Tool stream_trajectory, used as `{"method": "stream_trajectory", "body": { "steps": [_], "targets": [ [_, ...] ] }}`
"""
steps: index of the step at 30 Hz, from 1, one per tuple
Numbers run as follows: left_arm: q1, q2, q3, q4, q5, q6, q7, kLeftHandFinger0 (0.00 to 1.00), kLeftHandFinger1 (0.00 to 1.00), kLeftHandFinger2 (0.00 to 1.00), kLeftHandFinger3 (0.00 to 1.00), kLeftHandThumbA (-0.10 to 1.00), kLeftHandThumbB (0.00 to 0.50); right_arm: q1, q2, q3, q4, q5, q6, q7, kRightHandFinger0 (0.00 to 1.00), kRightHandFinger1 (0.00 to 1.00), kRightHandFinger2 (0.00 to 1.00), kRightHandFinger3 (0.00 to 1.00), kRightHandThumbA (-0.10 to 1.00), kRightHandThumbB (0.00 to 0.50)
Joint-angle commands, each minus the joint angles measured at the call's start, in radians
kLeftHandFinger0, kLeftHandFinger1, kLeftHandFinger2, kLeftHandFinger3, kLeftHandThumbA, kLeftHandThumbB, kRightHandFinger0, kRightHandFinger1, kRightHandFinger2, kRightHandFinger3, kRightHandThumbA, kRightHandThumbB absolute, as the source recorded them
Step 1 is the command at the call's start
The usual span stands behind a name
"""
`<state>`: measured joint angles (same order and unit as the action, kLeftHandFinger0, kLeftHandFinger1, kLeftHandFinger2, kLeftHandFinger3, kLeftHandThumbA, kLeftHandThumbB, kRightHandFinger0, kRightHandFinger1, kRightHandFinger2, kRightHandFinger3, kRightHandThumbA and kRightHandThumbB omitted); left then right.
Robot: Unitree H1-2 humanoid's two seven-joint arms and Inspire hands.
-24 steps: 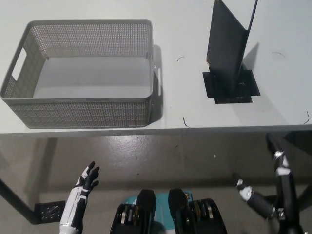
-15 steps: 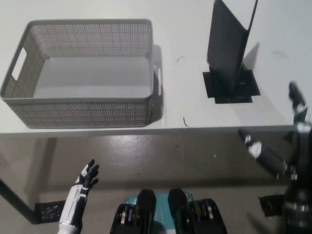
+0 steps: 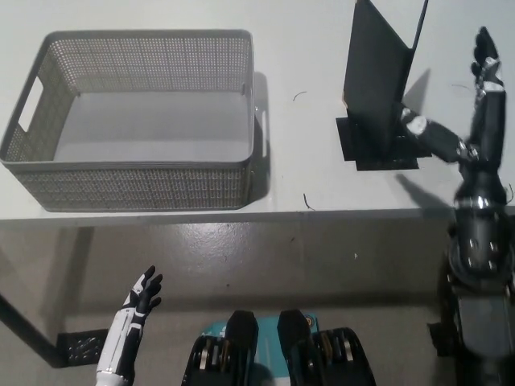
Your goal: A notebook is kept standing on the table on the right hand side and a container is kept on the left hand side and the robot uses its right hand to grab the notebook and places it in the container
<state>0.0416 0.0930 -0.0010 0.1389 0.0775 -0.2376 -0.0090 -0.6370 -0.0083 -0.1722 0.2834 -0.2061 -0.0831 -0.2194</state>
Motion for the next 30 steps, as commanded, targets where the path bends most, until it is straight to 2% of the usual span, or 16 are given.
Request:
{"method": "stream_trajectory", "body": {
  "steps": [1, 7, 9, 10, 15, 19, 20, 21, 22, 23, 24, 25, 26, 27, 28, 30],
  "targets": [
    [0.009, 0.007, 0.001, -0.022, 0.009, -0.053, 0.006, 1.0, 1.0, 1.0, 1.0, 1.0, 0.298, -0.152, -0.016, -0.05, 0.152, 0.135, 0.045, 0.014, 1.0, 1.0, 1.0, 1.0, 1.0, 0.429],
    [0.01, 0.006, 0.003, -0.016, 0.004, -0.063, 0.005, 1.0, 1.0, 1.0, 1.0, 1.0, 0.292, -0.326, -0.033, -0.098, 0.46, 0.193, -0.016, 0.004, 1.0, 1.0, 1.0, 1.0, 1.0, 0.5],
    [0.011, 0.005, 0.003, -0.017, 0.005, -0.063, 0.007, 1.0, 1.0, 1.0, 1.0, 1.0, 0.299, -0.373, -0.041, -0.108, 0.553, 0.214, -0.039, 0.01, 1.0, 1.0, 1.0, 1.0, 1.0, 0.5],
    [0.014, 0.005, 0.004, -0.018, 0.005, -0.063, 0.007, 1.0, 1.0, 1.0, 1.0, 1.0, 0.31, -0.397, -0.043, -0.11, 0.611, 0.223, -0.055, 0.013, 1.0, 1.0, 1.0, 1.0, 1.0, 0.482],
    [0.015, 0.009, 0.0, -0.011, 0.004, -0.072, 0.0, 1.0, 1.0, 1.0, 1.0, 1.0, 0.287, -0.506, -0.053, -0.115, 0.873, 0.246, -0.107, 0.02, 1.0, 1.0, 1.0, 1.0, 1.0, 0.5],
    [0.023, 0.002, -0.001, -0.009, 0.004, -0.081, 0.004, 1.0, 1.0, 1.0, 1.0, 1.0, 0.274, -0.561, -0.056, -0.096, 1.013, 0.236, -0.106, 0.02, 1.0, 1.0, 1.0, 1.0, 1.0, 0.468],
    [0.024, 0.0, -0.002, -0.015, 0.003, -0.076, 0.003, 1.0, 1.0, 1.0, 1.0, 1.0, 0.277, -0.57, -0.055, -0.097, 1.042, 0.239, -0.103, 0.016, 1.0, 1.0, 1.0, 1.0, 0.97, 0.467],
    [0.022, -0.001, -0.001, -0.012, -0.002, -0.078, 0.002, 1.0, 1.0, 1.0, 1.0, 1.0, 0.283, -0.578, -0.05, -0.117, 1.066, 0.261, -0.1, 0.0, 1.0, 1.0, 1.0, 1.0, 0.86, 0.47],
    [0.023, 0.001, -0.003, -0.017, -0.007, -0.07, -0.005, 1.0, 1.0, 1.0, 1.0, 1.0, 0.293, -0.592, -0.043, -0.161, 1.089, 0.306, -0.066, -0.037, 1.0, 1.0, 1.0, 1.0, 0.63, 0.449],
    [0.025, 0.0, -0.001, -0.023, -0.017, -0.069, -0.008, 1.0, 1.0, 1.0, 1.0, 1.0, 0.285, -0.596, -0.043, -0.171, 1.107, 0.313, -0.026, -0.064, 1.0, 1.0, 1.0, 1.0, 0.47, 0.355],
    [0.025, -0.001, -0.001, -0.026, -0.019, -0.065, -0.008, 1.0, 1.0, 1.0, 1.0, 1.0, 0.285, -0.597, -0.043, -0.176, 1.115, 0.316, -0.022, -0.077, 0.72, 0.81, 0.94, 1.0, 0.26, 0.333],
    [0.027, -0.002, -0.001, -0.034, -0.021, -0.06, -0.009, 1.0, 1.0, 1.0, 1.0, 1.0, 0.282, -0.585, -0.038, -0.181, 1.119, 0.315, -0.052, -0.119, 0.14, 0.2, 0.29, 0.52, 0.02, 0.138],
    [0.027, 0.001, 0.0, -0.038, -0.022, -0.057, -0.011, 1.0, 1.0, 1.0, 1.0, 1.0, 0.282, -0.577, -0.036, -0.187, 1.12, 0.319, -0.077, -0.127, 0.01, 0.01, 0.22, 0.29, -0.1, 0.175],
    [0.022, 0.004, 0.002, -0.038, -0.024, -0.054, -0.013, 1.0, 1.0, 1.0, 1.0, 1.0, 0.283, -0.57, -0.034, -0.2, 1.12, 0.333, -0.1, -0.118, 0.0, 0.06, 0.37, 0.41, -0.1, 0.136],
    [0.02, 0.005, 0.003, -0.037, -0.025, -0.052, -0.013, 1.0, 1.0, 1.0, 1.0, 1.0, 0.283, -0.565, -0.033, -0.209, 1.119, 0.343, -0.113, -0.111, 0.0, 0.08, 0.43, 0.47, -0.1, 0.129],
    [0.02, 0.005, 0.005, -0.041, -0.019, -0.052, -0.007, 1.0, 1.0, 1.0, 1.0, 1.0, 0.274, -0.555, -0.032, -0.223, 1.114, 0.36, -0.141, -0.085, 0.0, 0.26, 0.68, 0.62, -0.1, 0.135]
  ]
}}
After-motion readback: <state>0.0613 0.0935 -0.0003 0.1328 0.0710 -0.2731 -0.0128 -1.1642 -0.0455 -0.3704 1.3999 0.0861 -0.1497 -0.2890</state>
